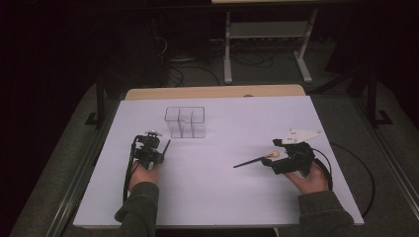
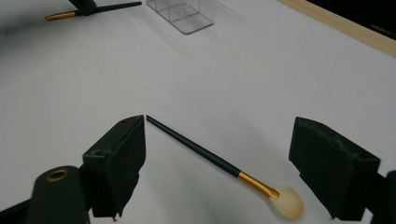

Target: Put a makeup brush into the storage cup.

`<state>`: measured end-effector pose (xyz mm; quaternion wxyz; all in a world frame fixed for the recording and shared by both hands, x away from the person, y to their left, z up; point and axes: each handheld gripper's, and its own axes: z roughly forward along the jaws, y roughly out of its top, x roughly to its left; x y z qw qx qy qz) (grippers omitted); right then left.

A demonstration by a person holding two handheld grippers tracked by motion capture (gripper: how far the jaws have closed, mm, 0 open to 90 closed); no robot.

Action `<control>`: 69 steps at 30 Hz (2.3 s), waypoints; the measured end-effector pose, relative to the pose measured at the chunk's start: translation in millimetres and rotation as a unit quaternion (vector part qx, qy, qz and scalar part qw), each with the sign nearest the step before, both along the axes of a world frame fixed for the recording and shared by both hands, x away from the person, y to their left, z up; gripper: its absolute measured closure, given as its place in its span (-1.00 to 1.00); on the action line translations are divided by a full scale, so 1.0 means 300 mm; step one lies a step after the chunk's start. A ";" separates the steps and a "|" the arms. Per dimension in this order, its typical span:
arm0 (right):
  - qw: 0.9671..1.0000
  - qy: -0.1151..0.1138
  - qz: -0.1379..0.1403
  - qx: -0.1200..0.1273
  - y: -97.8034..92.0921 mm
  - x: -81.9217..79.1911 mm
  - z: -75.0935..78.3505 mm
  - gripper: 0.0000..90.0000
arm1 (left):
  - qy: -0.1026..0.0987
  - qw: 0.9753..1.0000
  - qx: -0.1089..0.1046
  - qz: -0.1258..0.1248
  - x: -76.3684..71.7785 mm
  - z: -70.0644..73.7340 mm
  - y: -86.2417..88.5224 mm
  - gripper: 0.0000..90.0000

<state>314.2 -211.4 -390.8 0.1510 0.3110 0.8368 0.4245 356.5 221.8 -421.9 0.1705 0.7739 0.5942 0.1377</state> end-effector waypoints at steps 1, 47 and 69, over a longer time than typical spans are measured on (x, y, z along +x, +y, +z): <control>1.000 0.001 0.000 0.001 0.000 0.000 0.000 -0.60 | 0.001 1.000 0.002 -0.004 0.000 0.001 0.001 0.85; 1.000 0.006 0.023 -0.018 0.039 -0.016 0.004 -0.60 | -0.046 0.981 -0.023 -0.188 -0.114 0.136 0.147 0.86; 0.999 0.006 0.051 -0.013 0.039 -0.014 0.133 -0.61 | -0.058 0.957 -0.041 -0.282 -0.145 0.237 0.105 0.85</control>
